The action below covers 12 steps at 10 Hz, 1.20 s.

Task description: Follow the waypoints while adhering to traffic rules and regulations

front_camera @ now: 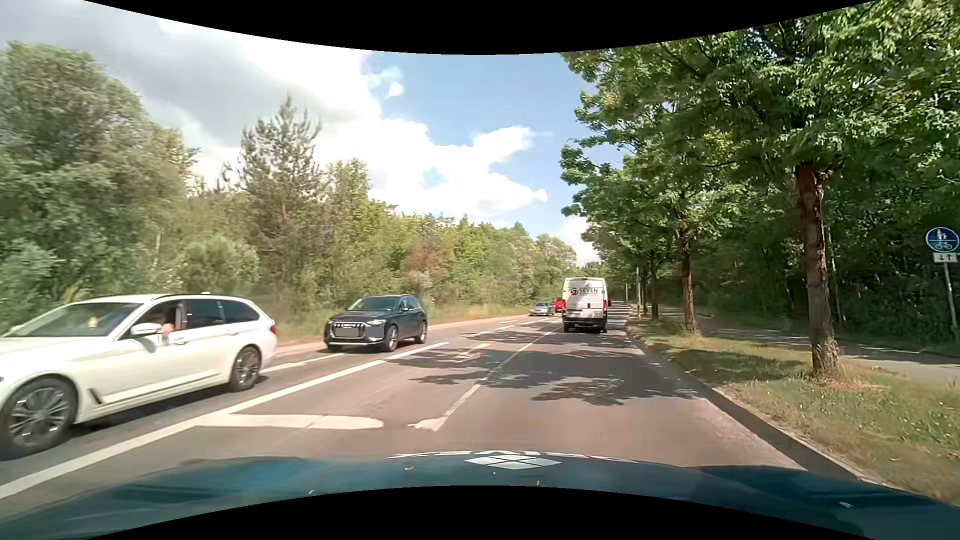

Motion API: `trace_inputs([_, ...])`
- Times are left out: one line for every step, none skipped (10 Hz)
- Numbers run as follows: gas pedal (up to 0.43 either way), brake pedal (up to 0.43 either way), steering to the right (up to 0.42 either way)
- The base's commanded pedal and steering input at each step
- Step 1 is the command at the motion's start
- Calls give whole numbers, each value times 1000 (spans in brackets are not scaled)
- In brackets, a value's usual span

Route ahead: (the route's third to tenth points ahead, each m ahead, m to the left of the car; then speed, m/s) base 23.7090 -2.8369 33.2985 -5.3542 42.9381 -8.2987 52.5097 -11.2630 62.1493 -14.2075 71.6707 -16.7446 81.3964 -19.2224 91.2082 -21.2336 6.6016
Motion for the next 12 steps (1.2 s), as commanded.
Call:
trace_inputs([350, 0, 196])
trace_inputs([350, 0, 166])
trace_inputs([350, 0, 126])
trace_inputs([358, 0, 93])
trace_inputs([378, 0, 72])
trace_inputs([378, 0, 45])
trace_inputs([378, 0, 27])
trace_inputs([378, 0, 20])
trace_inputs([378, 0, 16])
trace_inputs([378, 0, 14])
trace_inputs([378, 0, 14])
trace_inputs([378, 0, 14])
